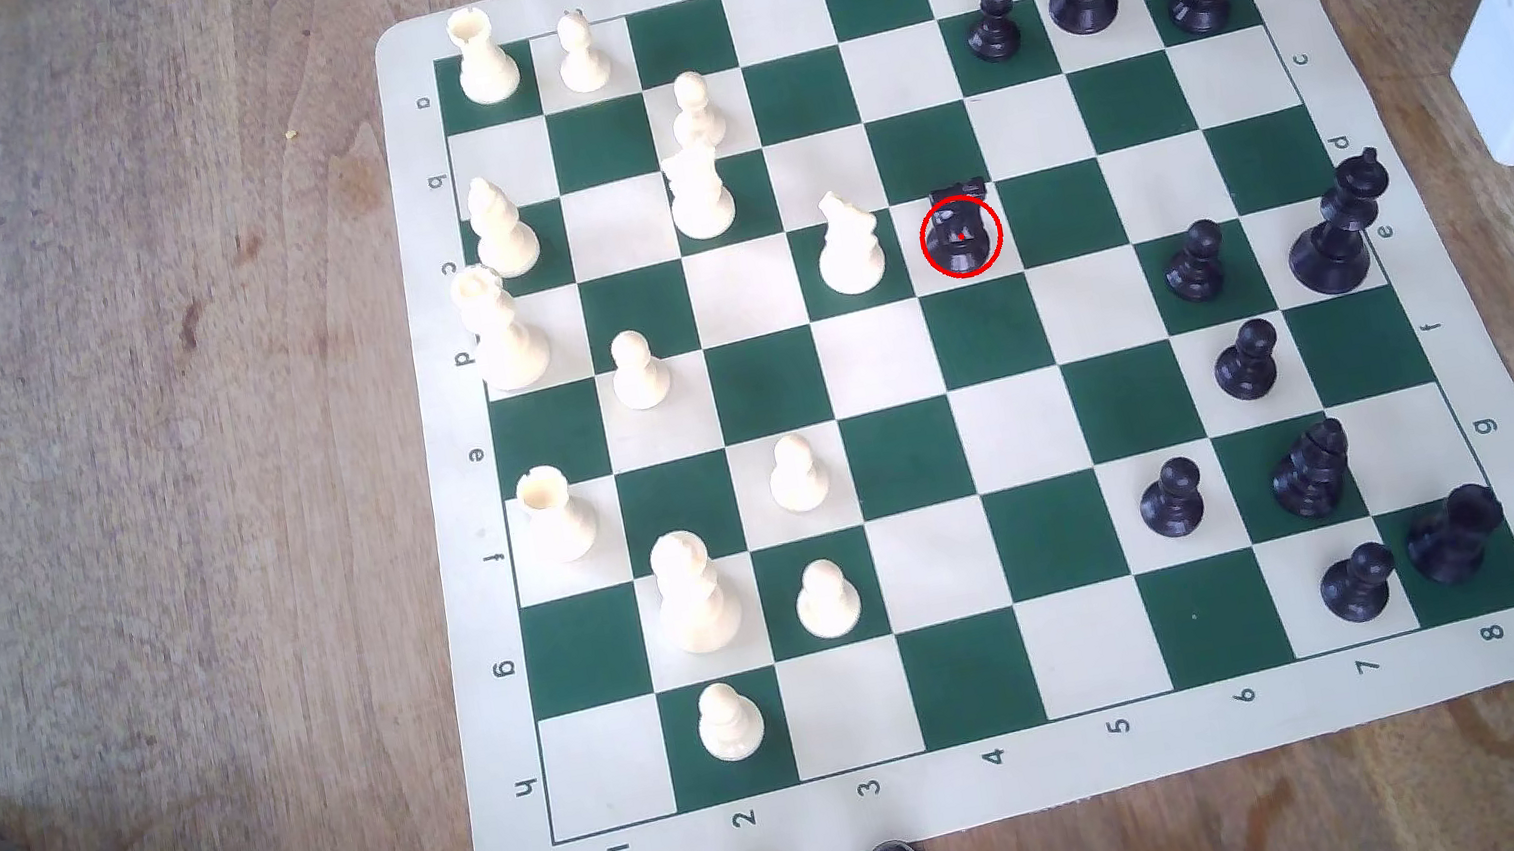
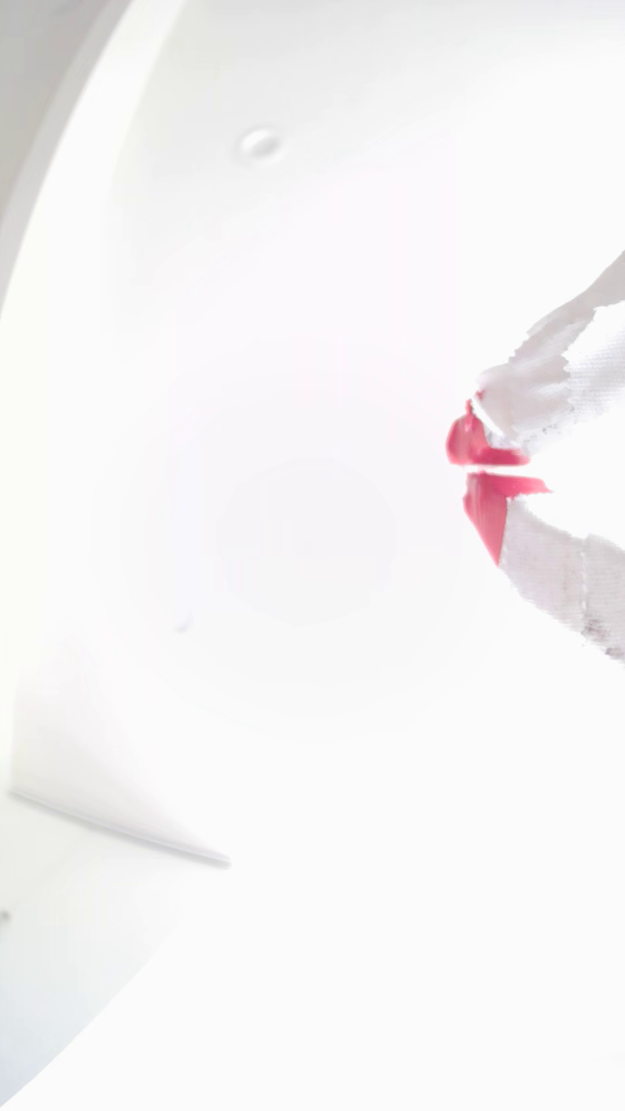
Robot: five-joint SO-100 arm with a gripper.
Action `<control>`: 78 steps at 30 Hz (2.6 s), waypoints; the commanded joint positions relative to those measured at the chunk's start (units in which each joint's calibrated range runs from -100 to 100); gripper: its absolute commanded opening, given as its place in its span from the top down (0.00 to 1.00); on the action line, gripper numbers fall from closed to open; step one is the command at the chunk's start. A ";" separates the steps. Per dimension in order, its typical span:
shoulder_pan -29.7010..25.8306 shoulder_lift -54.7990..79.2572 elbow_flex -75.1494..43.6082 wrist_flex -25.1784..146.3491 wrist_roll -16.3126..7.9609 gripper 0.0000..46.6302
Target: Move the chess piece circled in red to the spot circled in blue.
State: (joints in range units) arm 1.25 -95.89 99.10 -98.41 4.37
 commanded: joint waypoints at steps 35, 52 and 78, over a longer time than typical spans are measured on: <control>0.27 0.14 0.09 45.42 1.27 1.00; -5.75 30.10 -39.62 151.97 -3.52 0.90; 2.54 67.37 -48.60 138.54 -3.22 0.73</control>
State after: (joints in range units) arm 3.69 -29.37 55.08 42.55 1.44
